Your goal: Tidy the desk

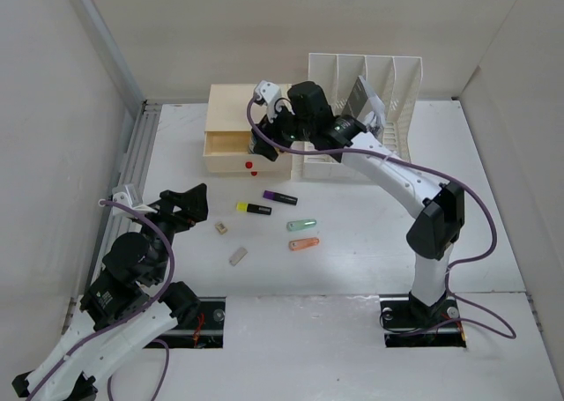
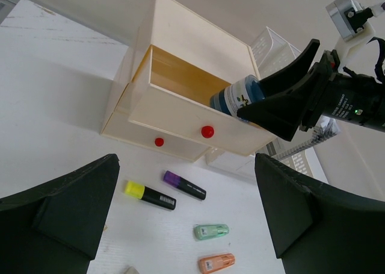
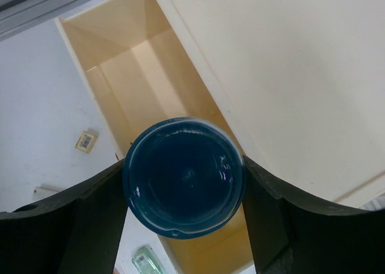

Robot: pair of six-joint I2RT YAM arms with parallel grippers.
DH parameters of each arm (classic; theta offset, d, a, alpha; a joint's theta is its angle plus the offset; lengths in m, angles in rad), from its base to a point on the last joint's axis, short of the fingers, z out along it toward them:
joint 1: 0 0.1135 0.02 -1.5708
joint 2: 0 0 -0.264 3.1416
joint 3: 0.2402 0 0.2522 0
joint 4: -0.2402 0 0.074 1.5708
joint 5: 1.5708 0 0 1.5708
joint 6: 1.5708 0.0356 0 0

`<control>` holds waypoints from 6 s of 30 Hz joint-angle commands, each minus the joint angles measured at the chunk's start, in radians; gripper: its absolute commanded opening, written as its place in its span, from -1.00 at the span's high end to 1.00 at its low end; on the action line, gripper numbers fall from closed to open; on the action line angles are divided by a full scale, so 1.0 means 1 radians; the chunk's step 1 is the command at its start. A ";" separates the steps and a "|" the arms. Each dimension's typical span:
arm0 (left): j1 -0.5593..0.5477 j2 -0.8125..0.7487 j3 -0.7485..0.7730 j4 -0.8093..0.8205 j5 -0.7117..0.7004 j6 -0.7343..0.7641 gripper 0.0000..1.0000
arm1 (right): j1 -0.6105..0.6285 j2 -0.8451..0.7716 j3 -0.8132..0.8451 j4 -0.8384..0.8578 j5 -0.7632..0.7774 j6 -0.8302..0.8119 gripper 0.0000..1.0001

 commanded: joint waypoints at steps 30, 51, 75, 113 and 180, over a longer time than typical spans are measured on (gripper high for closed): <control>-0.002 -0.018 -0.005 0.043 0.009 0.006 -0.89 | 0.031 -0.005 0.026 -0.206 -0.300 -0.276 1.00; -0.002 -0.018 -0.005 0.043 0.018 -0.004 -0.89 | 0.163 0.047 -0.148 0.337 0.646 -0.294 1.00; -0.002 0.020 -0.014 0.033 0.027 -0.065 -0.89 | 0.144 0.173 -0.042 0.432 0.848 -0.354 1.00; 0.464 0.609 -0.283 0.824 0.548 -0.315 0.09 | -0.323 -0.634 -0.534 0.220 -0.438 -0.133 0.72; 0.684 0.731 -0.542 1.065 0.794 -0.441 0.47 | -0.320 -0.560 -0.620 0.241 -0.527 -0.161 0.33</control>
